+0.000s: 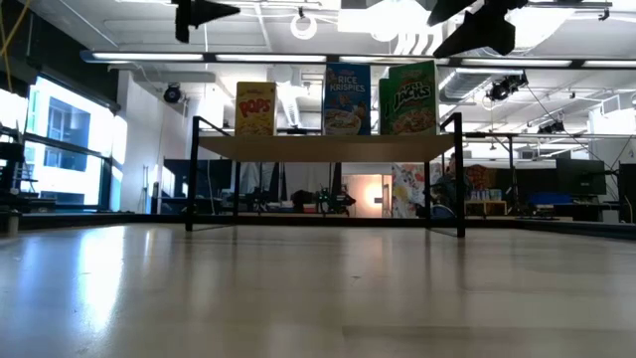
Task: Stack cereal on shelf
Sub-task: Put the yellow cereal box on the shelf aligned with the other yellow cereal box
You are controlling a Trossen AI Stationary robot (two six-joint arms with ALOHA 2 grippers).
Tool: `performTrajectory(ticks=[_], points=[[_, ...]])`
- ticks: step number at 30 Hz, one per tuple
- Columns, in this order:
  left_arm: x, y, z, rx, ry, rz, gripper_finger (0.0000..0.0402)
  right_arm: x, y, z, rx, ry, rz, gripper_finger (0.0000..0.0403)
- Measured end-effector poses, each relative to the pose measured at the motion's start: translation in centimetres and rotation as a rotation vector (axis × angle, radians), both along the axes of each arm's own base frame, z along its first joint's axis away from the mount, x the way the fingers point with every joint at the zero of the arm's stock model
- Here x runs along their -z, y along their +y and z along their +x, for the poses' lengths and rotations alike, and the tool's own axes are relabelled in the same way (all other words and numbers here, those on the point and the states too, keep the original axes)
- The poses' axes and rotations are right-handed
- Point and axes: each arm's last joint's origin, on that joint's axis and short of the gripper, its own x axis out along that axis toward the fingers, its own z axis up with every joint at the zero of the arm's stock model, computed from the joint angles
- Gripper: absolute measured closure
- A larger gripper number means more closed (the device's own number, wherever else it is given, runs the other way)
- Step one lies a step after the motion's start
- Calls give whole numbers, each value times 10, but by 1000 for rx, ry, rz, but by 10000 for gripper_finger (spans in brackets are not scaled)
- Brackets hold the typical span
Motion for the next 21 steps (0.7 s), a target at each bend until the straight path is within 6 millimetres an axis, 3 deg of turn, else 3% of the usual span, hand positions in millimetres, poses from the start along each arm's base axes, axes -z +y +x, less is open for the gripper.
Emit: performTrajectory(ticks=[5,11,21], points=[[-1,4,-2,-66,-4,28,161,0,1,0,-29,6,11,151],[-4,2,-1,-5,-26,63,161,0,1,0,-26,3,23,151],[0,-32,8,192,27,132,161,0,5,0,35,-24,199,151]])
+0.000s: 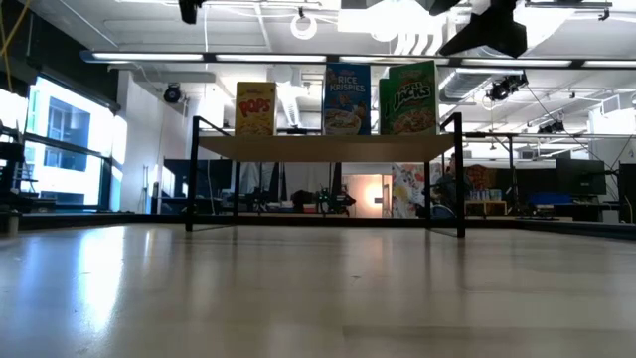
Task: Stack cereal on shelf
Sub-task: Put the yellow cereal box on the shelf aligned with the other yellow cereal box
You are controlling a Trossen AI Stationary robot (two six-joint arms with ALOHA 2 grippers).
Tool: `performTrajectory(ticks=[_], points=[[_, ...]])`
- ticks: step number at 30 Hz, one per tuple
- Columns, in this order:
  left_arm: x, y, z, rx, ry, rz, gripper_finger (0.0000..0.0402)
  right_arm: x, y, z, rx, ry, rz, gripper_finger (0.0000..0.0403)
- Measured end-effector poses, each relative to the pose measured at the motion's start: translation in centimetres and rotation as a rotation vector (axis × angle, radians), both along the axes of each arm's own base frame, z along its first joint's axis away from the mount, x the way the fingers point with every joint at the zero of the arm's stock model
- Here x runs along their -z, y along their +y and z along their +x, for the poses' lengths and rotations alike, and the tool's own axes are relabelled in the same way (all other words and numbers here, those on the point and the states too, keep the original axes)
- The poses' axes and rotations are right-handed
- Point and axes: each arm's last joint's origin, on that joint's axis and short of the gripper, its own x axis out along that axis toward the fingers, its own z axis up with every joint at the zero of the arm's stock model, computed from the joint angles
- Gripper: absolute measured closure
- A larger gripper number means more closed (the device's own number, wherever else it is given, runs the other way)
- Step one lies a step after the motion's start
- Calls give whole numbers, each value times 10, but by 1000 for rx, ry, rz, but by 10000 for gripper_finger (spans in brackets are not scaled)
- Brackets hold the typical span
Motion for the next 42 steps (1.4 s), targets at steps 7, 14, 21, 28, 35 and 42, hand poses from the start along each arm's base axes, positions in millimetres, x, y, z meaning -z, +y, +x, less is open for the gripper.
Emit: performTrajectory(ticks=[7,14,21,28,35,42], points=[[3,-25,11,94,8,37,161,-5,6,2,24,-75,80,151],[8,-40,31,160,-20,45,161,-13,8,7,25,-168,102,151],[13,-44,48,135,-58,23,161,-13,8,7,-24,-160,74,151],[14,-42,48,33,-47,8,161,-9,13,5,-201,-91,117,151],[42,-55,44,-29,-99,-48,161,5,44,-17,-335,141,305,151],[67,-55,29,-68,-220,-123,161,14,93,-58,-319,365,496,151]])
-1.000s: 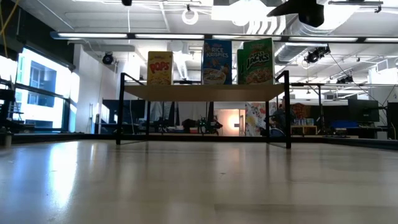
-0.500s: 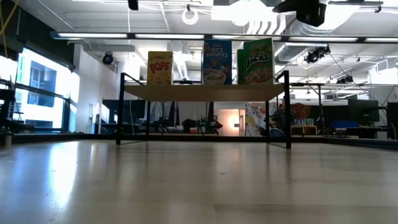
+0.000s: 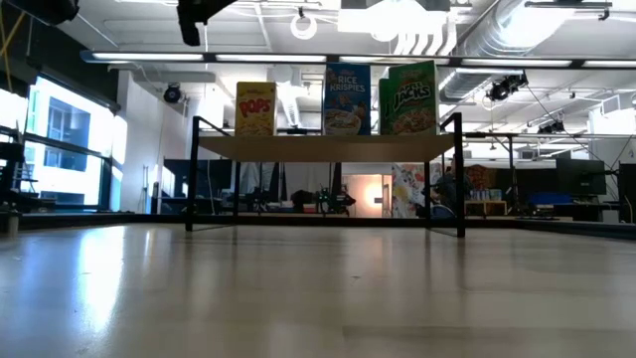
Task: Stack cereal on shelf
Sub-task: Put the yellow cereal box on the shelf aligned with the other yellow cereal box
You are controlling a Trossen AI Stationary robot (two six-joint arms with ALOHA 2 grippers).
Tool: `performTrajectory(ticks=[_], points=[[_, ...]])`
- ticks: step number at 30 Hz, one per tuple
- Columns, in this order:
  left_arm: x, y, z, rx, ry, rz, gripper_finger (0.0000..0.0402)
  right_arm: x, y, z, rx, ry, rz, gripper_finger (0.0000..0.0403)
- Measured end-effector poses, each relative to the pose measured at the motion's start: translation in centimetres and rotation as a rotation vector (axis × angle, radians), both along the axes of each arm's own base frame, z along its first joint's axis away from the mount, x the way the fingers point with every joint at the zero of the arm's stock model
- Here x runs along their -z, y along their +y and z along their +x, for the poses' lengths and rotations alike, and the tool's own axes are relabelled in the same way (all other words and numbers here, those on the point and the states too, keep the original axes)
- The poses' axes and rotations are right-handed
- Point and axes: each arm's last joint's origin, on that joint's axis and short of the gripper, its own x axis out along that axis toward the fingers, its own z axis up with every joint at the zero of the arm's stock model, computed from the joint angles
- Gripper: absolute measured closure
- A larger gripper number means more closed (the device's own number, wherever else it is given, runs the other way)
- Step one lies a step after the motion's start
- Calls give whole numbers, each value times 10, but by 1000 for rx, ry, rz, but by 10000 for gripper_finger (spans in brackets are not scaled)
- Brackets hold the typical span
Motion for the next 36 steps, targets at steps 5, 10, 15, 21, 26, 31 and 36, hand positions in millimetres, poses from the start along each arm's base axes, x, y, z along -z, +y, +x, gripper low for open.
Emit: performTrajectory(ticks=[5,10,15,21,26,31,36], points=[[-1,0,-1,-7,-9,12,161,4,22,-26,85,93,30,151],[-1,1,-1,-11,-8,21,161,16,40,-37,90,212,32,151],[-1,1,-1,-11,-8,22,161,23,55,-30,74,274,-23,151],[-1,1,-1,-20,-6,20,161,34,69,-22,57,348,-140,151],[-1,1,-1,-20,-6,19,161,44,78,-17,41,380,-154,151],[-1,2,-1,-37,-5,12,161,52,82,-14,44,396,-177,151],[-1,2,-1,-37,-4,13,161,63,87,-11,38,413,-222,151]])
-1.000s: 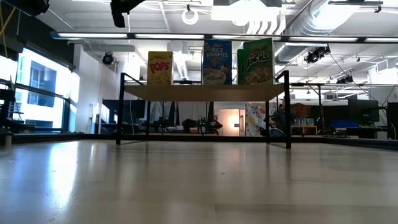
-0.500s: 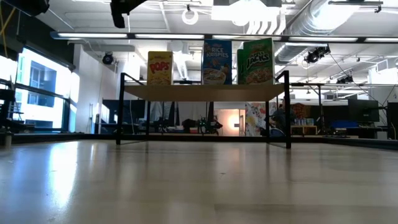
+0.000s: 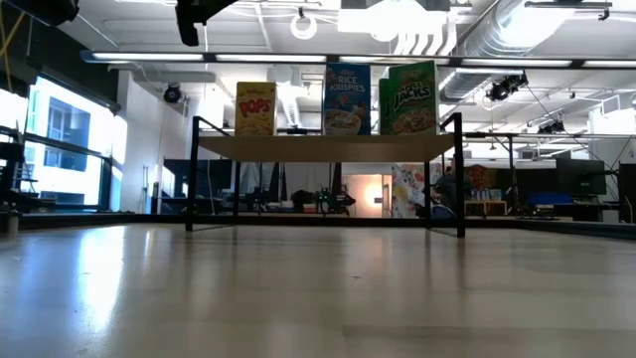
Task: Stack cereal on shelf
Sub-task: Put the yellow cereal box on the shelf aligned with the other yellow cereal box
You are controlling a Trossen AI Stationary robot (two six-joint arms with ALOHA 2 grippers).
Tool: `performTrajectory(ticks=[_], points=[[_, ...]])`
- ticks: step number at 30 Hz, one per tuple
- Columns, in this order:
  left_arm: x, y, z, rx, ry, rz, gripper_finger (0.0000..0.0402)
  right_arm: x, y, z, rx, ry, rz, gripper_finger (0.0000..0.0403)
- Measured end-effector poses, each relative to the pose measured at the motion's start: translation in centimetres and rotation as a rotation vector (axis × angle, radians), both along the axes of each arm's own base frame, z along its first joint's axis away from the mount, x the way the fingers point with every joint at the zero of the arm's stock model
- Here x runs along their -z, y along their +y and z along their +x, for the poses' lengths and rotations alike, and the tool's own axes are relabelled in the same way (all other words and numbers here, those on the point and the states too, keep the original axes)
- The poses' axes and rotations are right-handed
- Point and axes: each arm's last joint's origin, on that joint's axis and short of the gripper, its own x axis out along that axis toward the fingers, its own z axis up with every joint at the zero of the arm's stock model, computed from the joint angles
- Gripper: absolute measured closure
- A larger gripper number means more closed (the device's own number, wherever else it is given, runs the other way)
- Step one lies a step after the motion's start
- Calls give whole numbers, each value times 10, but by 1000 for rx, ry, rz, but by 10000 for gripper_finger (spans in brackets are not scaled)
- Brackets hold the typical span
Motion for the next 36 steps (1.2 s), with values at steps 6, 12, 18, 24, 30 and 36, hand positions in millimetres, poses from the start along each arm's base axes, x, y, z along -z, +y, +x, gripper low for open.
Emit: performTrajectory(ticks=[6,12,18,24,30,36], points=[[1,0,0,-18,24,30,161,16,7,4,-8,45,-41,151],[0,0,-2,-44,58,119,161,24,11,7,-9,62,-61,151],[-5,7,-11,-59,83,109,161,25,12,10,7,20,-70,165],[0,13,-20,-64,180,77,161,25,11,10,9,26,-80,228],[1,14,-25,-24,219,93,161,18,15,13,7,-18,-52,286],[-10,13,-34,77,188,88,161,-15,20,28,-31,-193,-86,299]])
